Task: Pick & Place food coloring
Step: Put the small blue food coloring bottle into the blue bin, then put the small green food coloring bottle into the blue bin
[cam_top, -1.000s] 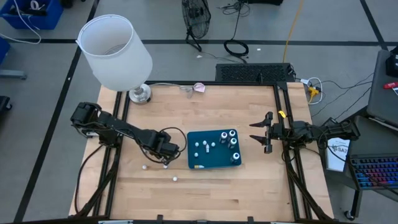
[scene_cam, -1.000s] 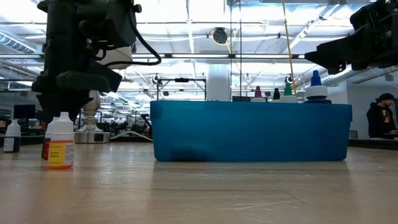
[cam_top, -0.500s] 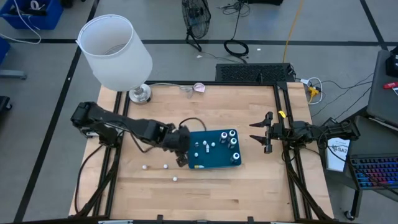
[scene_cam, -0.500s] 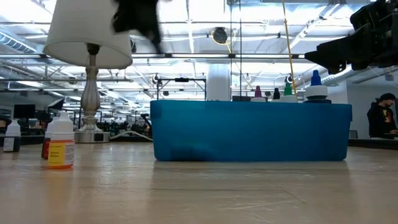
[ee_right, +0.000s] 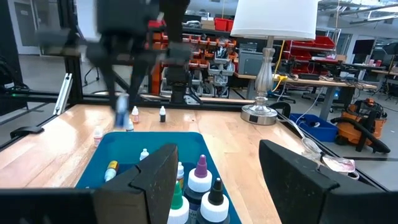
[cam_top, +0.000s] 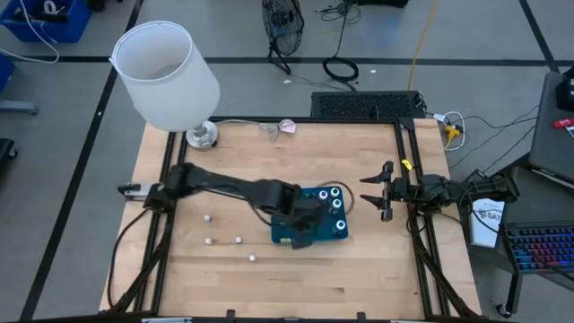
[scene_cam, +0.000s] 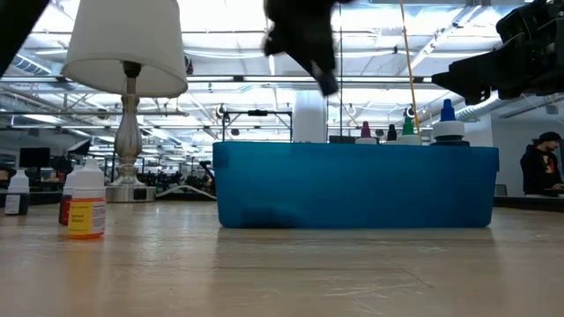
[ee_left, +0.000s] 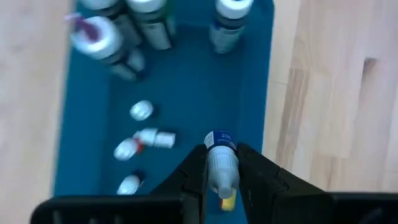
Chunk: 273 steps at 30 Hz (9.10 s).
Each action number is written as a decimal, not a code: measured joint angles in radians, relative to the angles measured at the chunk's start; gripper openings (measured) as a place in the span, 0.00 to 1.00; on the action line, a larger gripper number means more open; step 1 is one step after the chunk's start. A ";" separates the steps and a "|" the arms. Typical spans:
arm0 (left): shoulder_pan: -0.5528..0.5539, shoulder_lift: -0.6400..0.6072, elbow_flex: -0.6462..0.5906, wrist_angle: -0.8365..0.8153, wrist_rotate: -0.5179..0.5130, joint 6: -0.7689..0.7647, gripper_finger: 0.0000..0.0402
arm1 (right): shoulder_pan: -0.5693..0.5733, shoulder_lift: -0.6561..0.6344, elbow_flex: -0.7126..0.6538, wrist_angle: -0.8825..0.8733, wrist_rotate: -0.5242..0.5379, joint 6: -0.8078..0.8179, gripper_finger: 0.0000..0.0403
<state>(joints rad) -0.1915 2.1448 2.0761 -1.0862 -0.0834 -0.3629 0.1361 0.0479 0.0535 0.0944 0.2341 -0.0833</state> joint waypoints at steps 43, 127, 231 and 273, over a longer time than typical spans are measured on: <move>0.013 0.256 0.071 -0.013 0.057 -0.012 0.54 | 0.000 0.000 0.000 0.000 0.000 0.000 0.53; -0.105 -0.868 -1.447 0.163 0.057 -1.189 0.57 | 0.000 0.009 0.000 0.000 0.000 0.000 0.53; 0.112 -0.176 -0.467 0.039 -0.033 -0.170 0.15 | 0.000 0.008 0.000 0.000 0.000 0.000 0.53; 0.111 -0.068 -0.471 0.119 0.034 -0.215 0.41 | 0.000 0.009 0.000 0.000 0.000 0.000 0.53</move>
<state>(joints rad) -0.0807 2.0766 1.6047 -0.9671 -0.0494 -0.5782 0.1361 0.0566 0.0535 0.0940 0.2342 -0.0833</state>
